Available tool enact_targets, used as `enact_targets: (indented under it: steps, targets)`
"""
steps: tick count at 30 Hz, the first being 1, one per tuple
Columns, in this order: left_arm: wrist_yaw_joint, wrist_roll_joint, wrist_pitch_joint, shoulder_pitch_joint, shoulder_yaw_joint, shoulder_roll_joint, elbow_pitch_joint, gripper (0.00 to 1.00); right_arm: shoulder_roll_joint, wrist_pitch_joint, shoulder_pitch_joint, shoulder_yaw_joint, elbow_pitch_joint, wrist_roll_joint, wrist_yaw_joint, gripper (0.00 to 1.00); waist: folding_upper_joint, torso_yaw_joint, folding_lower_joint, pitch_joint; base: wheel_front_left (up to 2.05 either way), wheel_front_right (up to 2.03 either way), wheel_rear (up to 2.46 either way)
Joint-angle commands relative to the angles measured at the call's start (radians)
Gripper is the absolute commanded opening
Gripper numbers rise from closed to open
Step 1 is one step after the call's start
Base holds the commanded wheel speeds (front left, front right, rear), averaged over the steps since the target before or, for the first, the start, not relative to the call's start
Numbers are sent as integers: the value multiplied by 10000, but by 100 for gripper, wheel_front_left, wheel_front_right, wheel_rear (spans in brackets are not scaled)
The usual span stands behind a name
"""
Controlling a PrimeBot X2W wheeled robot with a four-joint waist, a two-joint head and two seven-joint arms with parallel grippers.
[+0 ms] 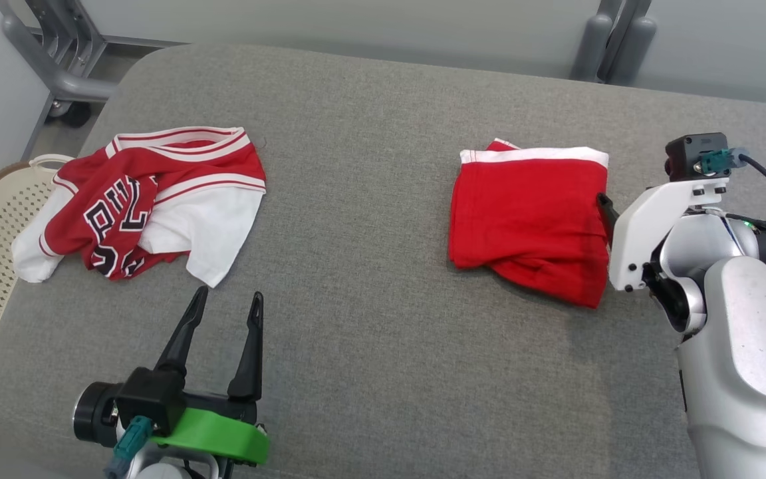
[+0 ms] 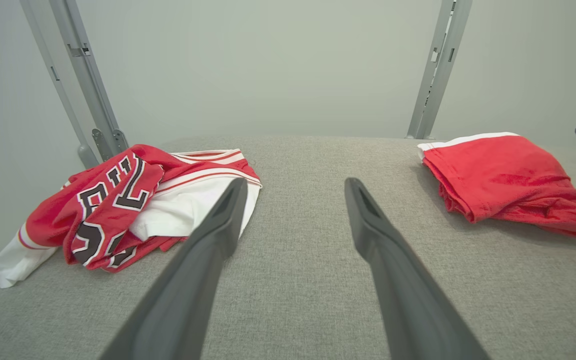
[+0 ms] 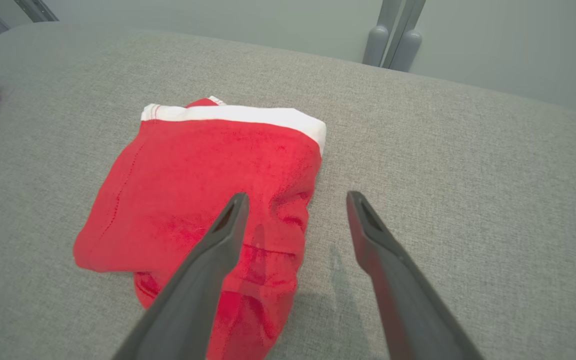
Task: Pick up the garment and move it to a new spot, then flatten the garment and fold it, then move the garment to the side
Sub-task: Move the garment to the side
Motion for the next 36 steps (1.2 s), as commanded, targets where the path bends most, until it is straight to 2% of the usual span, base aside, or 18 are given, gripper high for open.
enact_targets:
  steps: [1, 10, 16, 27, 28, 29, 31, 32, 36]
  targets:
    - [-19, 67, 1, -68, -26, 35, -28, 100, -16, -21, 89, -101, -30, -114, -11, 100, 0, 29, 0, 163, 0, 0, 0]
    - [-43, 5, 1, -457, -176, 18, 30, 100, -3, -546, -444, -614, 694, 270, -11, 100, 0, 335, 0, 900, 0, 0, 0]
    - [-52, -32, 0, -621, -223, -34, 21, 100, -10, -702, -718, -1059, 1182, -220, -11, 100, 0, 554, 0, 1285, 0, 0, 0]
    - [-63, -111, 1, -975, -339, -120, -47, 100, 0, -397, -1432, -2088, 2451, -71, -12, 100, 0, 749, 0, 2157, 0, 0, 0]
    - [-64, -117, 1, -1016, -351, -130, -31, 100, 6, -328, -1456, -2107, 2582, 1, -12, 89, 0, 753, 0, 2195, 0, 0, 0]
    - [-65, -116, 1, -1054, -361, -136, -15, 100, 11, -266, -1480, -2141, 2706, 27, -12, 58, 0, 754, 0, 2222, 0, 0, 0]
    - [-66, -116, 1, -1105, -369, -143, 18, 100, 28, -223, -1517, -2171, 2897, -28, -15, 15, 0, 749, 0, 2254, 0, 0, 0]
    - [-66, -120, 0, -1114, -371, -149, 41, 100, 30, -230, -1533, -2173, 2951, -72, -15, 0, 0, 746, 0, 2260, 0, 0, 0]
    - [-64, -120, 0, -1178, -352, -166, 90, 100, -15, -395, -1600, -2171, 2950, -308, -20, 0, 0, 688, 0, 2238, 0, 0, 0]
